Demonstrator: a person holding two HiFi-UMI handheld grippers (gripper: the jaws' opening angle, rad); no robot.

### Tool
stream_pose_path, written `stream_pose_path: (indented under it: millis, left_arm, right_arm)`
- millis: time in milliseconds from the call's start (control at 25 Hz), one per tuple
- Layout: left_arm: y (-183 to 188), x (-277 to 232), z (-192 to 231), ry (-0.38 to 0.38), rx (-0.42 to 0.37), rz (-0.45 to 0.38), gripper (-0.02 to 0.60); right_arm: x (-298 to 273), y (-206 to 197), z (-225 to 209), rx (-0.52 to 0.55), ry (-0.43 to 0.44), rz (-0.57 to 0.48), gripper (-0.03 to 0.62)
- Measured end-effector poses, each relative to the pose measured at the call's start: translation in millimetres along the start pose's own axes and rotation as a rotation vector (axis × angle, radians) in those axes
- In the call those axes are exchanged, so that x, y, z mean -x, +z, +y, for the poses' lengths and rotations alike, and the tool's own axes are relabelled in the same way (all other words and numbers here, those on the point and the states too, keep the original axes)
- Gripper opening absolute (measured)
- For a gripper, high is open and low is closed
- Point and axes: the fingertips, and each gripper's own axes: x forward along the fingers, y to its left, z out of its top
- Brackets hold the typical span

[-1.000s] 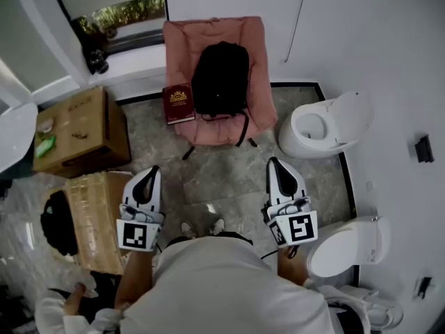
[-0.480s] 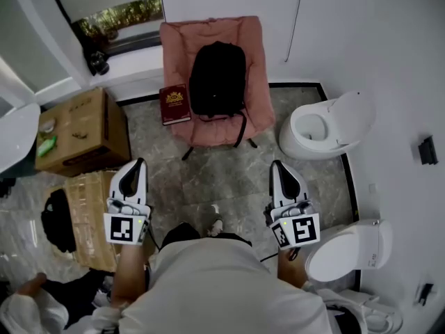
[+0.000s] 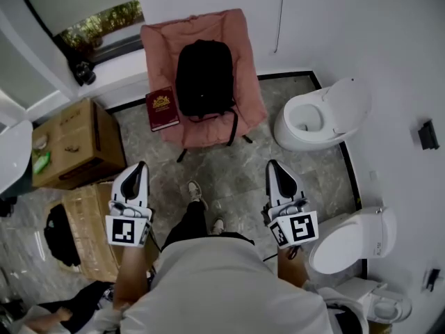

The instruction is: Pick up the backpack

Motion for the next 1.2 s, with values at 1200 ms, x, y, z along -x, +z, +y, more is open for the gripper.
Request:
stream_pose_path:
  millis: [1200]
  left_arm:
    - [-60,-261,111,-0.189,0.197,0.004,0.017]
  right_arm:
    - [-266,13,-57,0.109,-0.004,0.164,0.021]
